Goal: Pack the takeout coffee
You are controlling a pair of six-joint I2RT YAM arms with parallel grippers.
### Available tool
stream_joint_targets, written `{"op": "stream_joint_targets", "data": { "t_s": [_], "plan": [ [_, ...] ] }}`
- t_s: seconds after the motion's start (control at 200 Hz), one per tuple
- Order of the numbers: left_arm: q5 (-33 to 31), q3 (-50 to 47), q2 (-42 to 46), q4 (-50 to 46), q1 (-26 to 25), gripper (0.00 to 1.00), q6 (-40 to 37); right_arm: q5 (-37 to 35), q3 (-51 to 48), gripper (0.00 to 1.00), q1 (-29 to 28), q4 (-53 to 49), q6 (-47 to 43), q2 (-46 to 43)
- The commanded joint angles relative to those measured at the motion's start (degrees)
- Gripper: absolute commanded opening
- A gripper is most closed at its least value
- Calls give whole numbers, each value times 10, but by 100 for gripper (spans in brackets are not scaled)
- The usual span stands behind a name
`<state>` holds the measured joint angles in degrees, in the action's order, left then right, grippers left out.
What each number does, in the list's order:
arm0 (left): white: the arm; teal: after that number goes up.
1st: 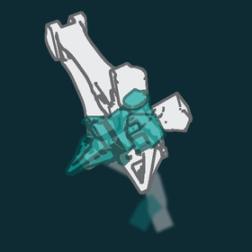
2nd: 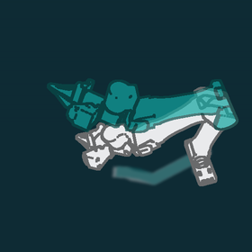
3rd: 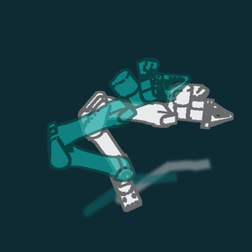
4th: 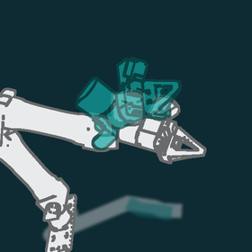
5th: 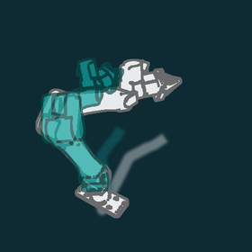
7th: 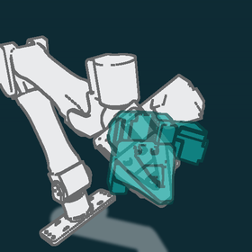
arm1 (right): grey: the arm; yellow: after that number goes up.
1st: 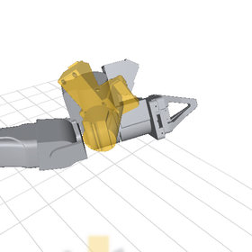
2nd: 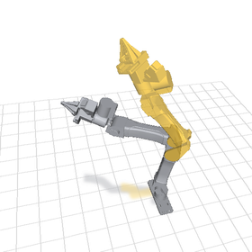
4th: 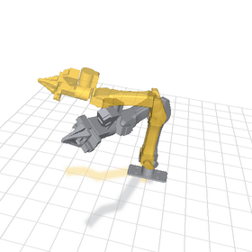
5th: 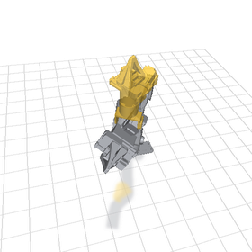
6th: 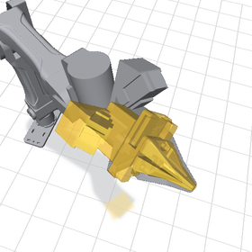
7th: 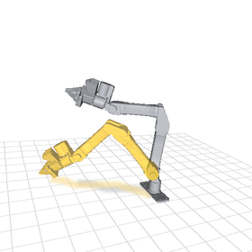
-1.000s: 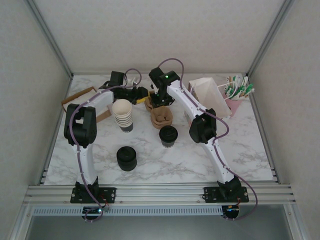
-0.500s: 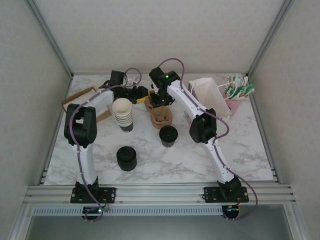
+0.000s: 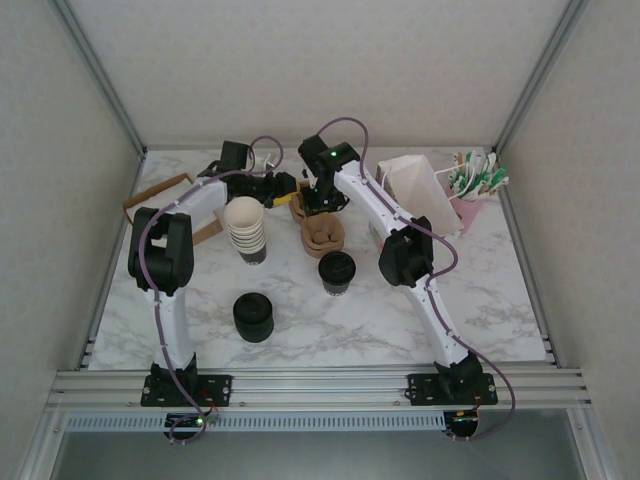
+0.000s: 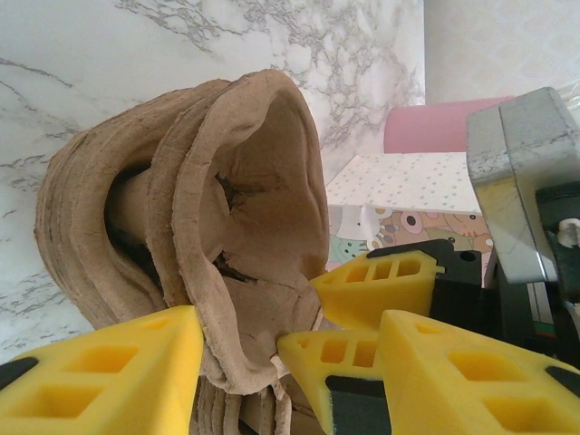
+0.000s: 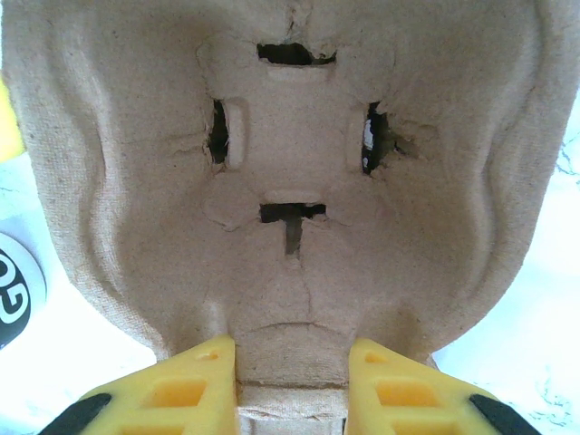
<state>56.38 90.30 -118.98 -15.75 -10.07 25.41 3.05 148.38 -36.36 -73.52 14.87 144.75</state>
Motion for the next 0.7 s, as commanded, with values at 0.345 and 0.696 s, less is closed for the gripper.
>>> {"op": "stream_joint_targets", "data": {
  "t_s": [0.345, 0.696],
  "plan": [
    [5, -9, -2, -14, -6, 56, -18, -6, -11, 27, 7, 6, 16, -30],
    [7, -9, -2, -8, -6, 57, -16, 4, -25, 26, 7, 19, 16, -44]
  ]
}}
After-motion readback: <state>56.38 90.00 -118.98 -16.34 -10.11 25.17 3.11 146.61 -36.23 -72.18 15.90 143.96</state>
